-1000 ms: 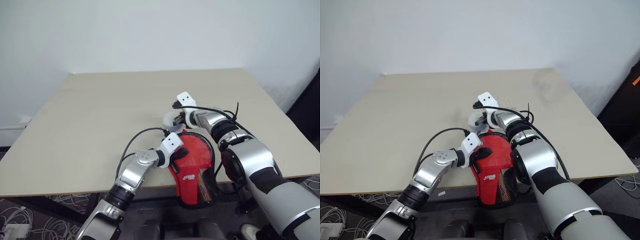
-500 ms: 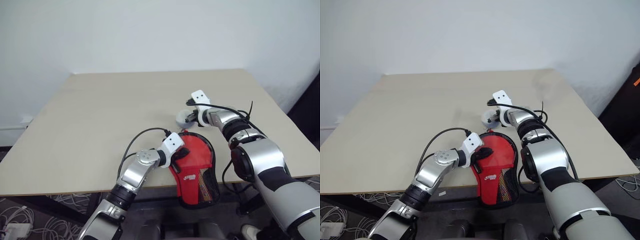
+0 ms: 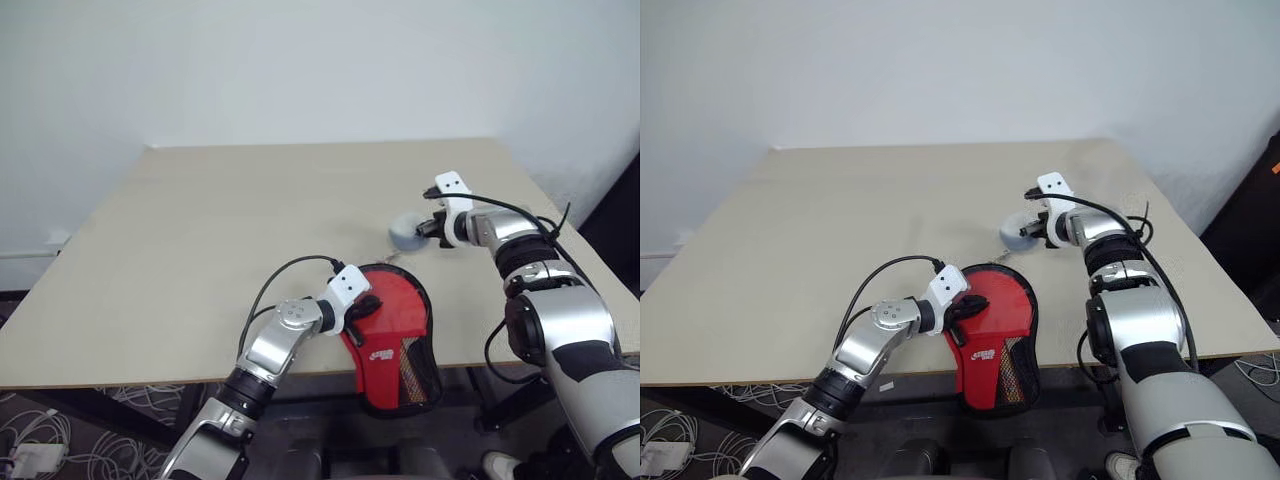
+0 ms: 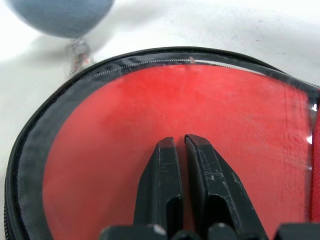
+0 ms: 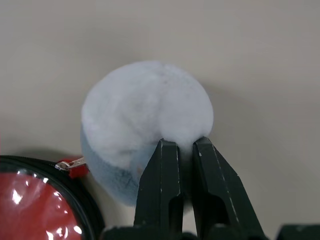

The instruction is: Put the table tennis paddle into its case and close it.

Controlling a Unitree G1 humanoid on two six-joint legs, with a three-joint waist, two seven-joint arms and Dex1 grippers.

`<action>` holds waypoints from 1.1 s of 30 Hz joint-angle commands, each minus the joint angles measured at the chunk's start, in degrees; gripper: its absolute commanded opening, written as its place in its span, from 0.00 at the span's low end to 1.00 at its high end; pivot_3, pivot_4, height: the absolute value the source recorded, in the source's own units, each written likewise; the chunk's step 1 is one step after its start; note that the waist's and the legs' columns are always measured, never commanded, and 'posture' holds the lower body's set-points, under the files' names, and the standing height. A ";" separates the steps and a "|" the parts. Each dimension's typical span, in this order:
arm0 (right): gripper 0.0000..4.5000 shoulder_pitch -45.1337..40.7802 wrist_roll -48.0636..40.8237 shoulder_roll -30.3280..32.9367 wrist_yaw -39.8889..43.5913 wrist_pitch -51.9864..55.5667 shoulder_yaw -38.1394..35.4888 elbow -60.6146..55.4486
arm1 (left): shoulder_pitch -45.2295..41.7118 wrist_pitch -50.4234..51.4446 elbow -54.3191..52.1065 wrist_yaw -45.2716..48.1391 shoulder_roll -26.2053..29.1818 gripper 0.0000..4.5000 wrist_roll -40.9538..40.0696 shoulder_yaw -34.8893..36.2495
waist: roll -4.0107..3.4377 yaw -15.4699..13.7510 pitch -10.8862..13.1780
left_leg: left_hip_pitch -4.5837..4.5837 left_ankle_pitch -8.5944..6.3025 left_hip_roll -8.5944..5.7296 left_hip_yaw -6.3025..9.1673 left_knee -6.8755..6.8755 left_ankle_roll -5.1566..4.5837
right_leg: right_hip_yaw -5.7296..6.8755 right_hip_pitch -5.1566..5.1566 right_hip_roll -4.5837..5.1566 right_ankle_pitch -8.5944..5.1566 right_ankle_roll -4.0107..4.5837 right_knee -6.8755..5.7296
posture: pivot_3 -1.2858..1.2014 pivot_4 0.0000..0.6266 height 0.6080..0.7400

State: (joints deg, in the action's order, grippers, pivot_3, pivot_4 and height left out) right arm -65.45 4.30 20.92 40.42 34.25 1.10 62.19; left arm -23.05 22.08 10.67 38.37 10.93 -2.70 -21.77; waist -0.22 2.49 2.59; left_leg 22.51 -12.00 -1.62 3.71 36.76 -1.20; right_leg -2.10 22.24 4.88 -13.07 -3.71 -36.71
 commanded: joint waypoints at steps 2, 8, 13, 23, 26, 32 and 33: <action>0.01 2.87 -1.23 5.16 2.96 5.47 0.19 -13.26 | 1.43 2.18 4.21 0.62 0.22 0.06 2.13 -2.52 | -0.04 0.01 -0.02 | 0.00 0.00 0.00 0.00 0.02 -0.01 | -0.01 0.00 0.01 -0.01 -0.01 0.00 | 0.52 0.00 1.00; 0.01 9.23 -3.30 8.64 5.94 12.34 0.90 -26.43 | 1.34 2.14 4.49 1.02 0.07 0.06 2.26 -2.68 | -0.11 -0.02 -0.07 | 0.02 -0.01 -0.01 0.00 0.05 -0.02 | -0.01 -0.01 0.03 -0.12 -0.19 0.00 | 0.52 0.00 1.00; 0.01 13.74 -5.07 12.14 8.68 16.12 2.03 -34.58 | 1.40 2.25 4.41 1.22 0.04 0.06 2.39 -2.77 | -0.11 -0.53 -0.07 | 0.02 -0.03 -0.01 -0.04 0.06 -0.04 | -0.03 0.01 0.03 -0.13 -0.21 0.01 | 0.52 0.00 1.00; 0.01 23.42 -7.56 22.67 15.33 17.79 4.52 -44.96 | 1.49 2.49 4.38 1.43 0.11 0.06 2.37 -2.70 | -0.10 -1.28 -0.07 | 0.05 -0.07 0.01 -0.13 0.12 -0.08 | -0.06 0.01 0.03 -0.20 -0.27 0.09 | 0.52 0.00 1.00; 0.01 25.63 -7.89 25.90 17.54 16.21 5.28 -46.05 | 1.43 2.33 4.73 1.54 0.14 0.06 2.38 -2.70 | -0.10 -1.37 -0.07 | 0.05 -0.08 0.02 -0.14 0.13 -0.09 | -0.07 0.01 0.03 -0.21 -0.29 0.10 | 0.52 0.00 1.00; 0.01 29.98 -9.97 31.47 24.11 11.99 6.71 -50.18 | 1.17 1.98 5.39 1.77 0.13 0.06 2.47 -2.70 | -0.10 -1.68 -0.06 | 0.07 -0.10 0.02 -0.16 0.17 -0.11 | -0.07 0.00 0.04 -0.25 -0.33 0.14 | 0.52 0.00 1.00; 0.01 30.76 -10.27 32.35 25.26 11.11 6.84 -50.73 | 1.13 1.95 5.46 1.81 0.11 0.06 2.48 -2.70 | -0.09 -1.80 -0.06 | 0.08 -0.11 0.02 -0.14 0.17 -0.12 | -0.05 -0.01 0.04 -0.26 -0.35 0.14 | 0.52 0.00 1.00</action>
State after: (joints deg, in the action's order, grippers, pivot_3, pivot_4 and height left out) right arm -34.73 -6.08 50.16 64.24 46.96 8.75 13.08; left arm -23.80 21.86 11.83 39.73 9.98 -2.37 -22.36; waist -0.31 0.69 2.53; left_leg 22.59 -12.12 -1.60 3.56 36.94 -1.33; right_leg -2.16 22.23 4.93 -13.33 -4.07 -36.56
